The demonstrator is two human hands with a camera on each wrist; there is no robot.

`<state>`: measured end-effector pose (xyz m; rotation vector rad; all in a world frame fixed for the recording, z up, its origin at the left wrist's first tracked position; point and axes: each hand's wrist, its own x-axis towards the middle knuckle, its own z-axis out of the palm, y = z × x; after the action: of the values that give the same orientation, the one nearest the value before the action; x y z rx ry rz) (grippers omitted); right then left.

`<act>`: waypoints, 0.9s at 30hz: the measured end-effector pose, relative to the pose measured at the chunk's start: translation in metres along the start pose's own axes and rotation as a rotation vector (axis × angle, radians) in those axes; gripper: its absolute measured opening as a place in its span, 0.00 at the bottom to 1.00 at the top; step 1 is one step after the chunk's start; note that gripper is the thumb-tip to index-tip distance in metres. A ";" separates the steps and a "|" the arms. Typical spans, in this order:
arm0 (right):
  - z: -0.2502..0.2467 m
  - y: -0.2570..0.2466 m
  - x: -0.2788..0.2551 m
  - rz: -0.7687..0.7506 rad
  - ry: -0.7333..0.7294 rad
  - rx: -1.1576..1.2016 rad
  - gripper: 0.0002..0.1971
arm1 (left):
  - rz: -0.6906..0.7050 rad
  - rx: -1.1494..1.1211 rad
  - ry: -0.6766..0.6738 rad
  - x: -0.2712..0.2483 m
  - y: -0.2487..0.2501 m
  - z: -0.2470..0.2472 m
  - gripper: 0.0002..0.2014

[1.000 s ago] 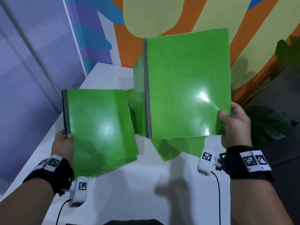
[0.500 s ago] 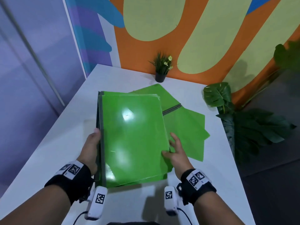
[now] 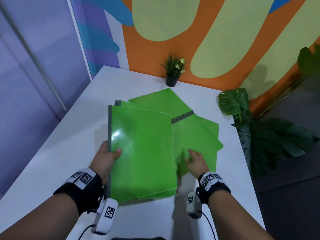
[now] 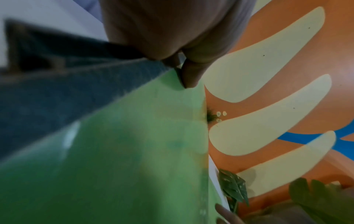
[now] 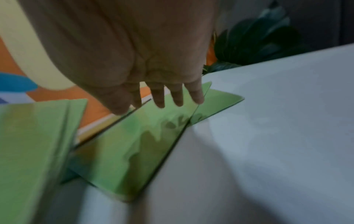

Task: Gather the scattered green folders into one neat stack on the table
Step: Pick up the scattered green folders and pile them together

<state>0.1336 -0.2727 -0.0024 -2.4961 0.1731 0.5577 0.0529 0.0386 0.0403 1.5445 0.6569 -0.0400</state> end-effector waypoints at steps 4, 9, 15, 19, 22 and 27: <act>0.013 0.018 0.023 0.124 -0.085 -0.344 0.33 | -0.017 -0.036 0.105 0.004 -0.008 -0.035 0.16; 0.020 0.013 0.019 0.047 -0.170 -0.398 0.32 | -0.101 -0.076 0.155 0.040 -0.057 -0.094 0.20; 0.039 0.005 -0.027 -0.173 -0.236 -0.495 0.33 | -0.149 -0.084 0.108 0.021 -0.041 -0.093 0.18; 0.040 -0.002 -0.055 -0.145 -0.322 -0.518 0.21 | -0.167 -0.062 0.025 0.011 -0.033 -0.074 0.28; 0.037 -0.012 -0.065 -0.047 -0.203 -0.189 0.48 | -0.170 -0.055 -0.010 0.003 -0.032 -0.054 0.32; 0.030 -0.005 -0.065 0.205 -0.213 0.692 0.33 | -0.221 -0.030 -0.221 -0.012 -0.024 -0.016 0.37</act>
<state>0.0651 -0.2512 0.0054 -1.7478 0.4569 0.6997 0.0273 0.0472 0.0247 1.4087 0.6461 -0.3609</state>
